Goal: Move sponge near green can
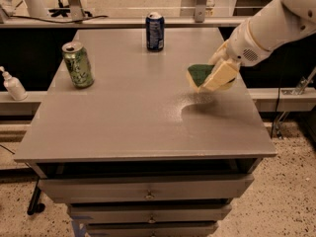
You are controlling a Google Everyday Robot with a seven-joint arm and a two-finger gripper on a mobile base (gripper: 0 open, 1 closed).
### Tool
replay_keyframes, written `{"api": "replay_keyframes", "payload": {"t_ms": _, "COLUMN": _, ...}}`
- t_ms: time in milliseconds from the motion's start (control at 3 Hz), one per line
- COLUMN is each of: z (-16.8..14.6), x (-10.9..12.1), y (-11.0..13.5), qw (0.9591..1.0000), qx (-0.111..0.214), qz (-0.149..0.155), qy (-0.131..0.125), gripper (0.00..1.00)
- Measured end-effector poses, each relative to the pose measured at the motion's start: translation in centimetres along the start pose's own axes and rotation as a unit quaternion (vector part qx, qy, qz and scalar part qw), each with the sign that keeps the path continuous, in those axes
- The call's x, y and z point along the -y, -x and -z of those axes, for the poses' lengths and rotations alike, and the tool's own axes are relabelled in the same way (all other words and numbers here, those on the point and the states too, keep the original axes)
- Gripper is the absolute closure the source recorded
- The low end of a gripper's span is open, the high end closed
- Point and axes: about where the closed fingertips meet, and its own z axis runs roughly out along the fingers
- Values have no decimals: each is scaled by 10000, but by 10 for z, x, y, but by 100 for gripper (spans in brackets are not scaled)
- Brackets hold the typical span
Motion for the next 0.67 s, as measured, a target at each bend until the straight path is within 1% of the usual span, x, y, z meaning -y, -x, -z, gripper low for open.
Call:
{"api": "replay_keyframes", "payload": {"t_ms": 333, "z": -12, "x": -5, "y": 28, "qw": 9995, "qx": 291, "qz": 132, "qy": 19, "gripper": 100}}
{"api": "replay_keyframes", "payload": {"t_ms": 667, "z": -37, "x": -12, "y": 84, "qw": 9969, "qx": 670, "qz": 396, "qy": 77, "gripper": 100}}
